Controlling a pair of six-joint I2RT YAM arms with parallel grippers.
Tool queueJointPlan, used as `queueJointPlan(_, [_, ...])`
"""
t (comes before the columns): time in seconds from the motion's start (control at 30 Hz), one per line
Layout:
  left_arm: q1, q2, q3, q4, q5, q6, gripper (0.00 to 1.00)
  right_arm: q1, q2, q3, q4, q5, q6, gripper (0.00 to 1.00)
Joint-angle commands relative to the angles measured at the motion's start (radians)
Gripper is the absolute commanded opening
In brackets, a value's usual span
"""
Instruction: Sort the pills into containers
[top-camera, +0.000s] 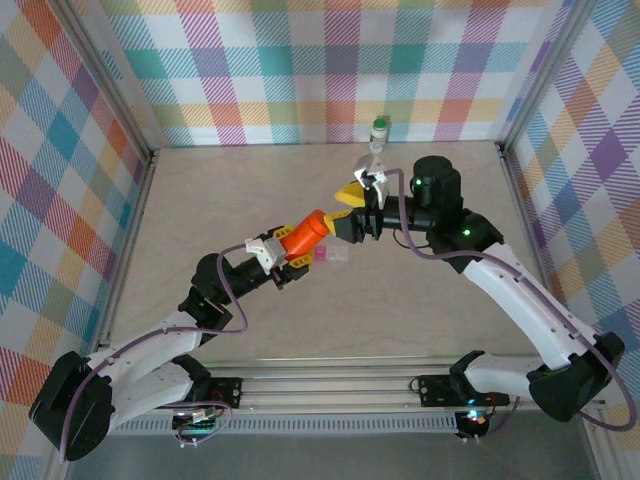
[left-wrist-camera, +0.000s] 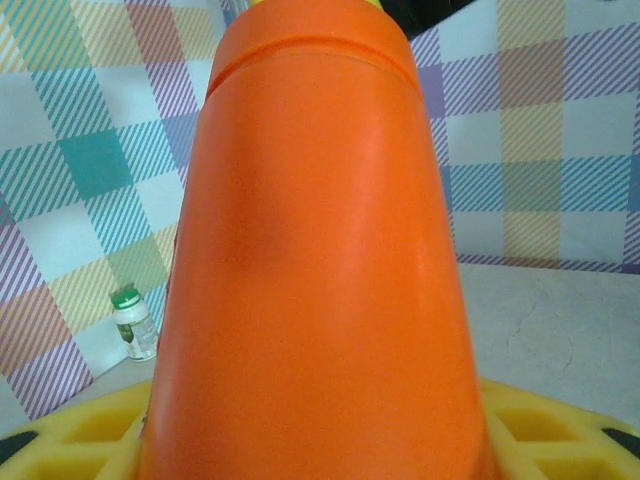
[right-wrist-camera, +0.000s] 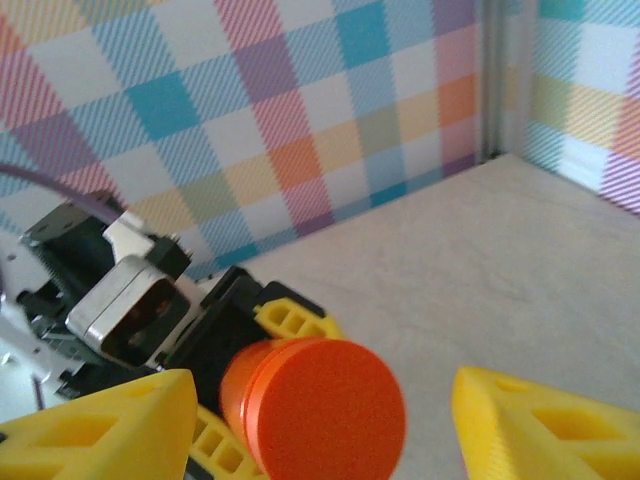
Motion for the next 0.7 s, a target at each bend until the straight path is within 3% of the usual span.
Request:
queueJointPlan(0.0, [0.0,-0.01,0.0,0.044,0.016,-0.005,0.0,-0.002,0.022,-0.019,0.015,-0.135,-0.057,0.67])
queueJointPlan(0.33, [0.0,-0.014,-0.005,0.066,0.075,-0.011,0.0,-0.001,0.081,-0.019,0.026,-0.172,-0.033,0.66])
queueJointPlan(0.67, [0.001,-0.024,-0.004,0.076,0.092,-0.016,0.0,0.0,0.13,-0.002,0.031,-0.324,-0.021,0.58])
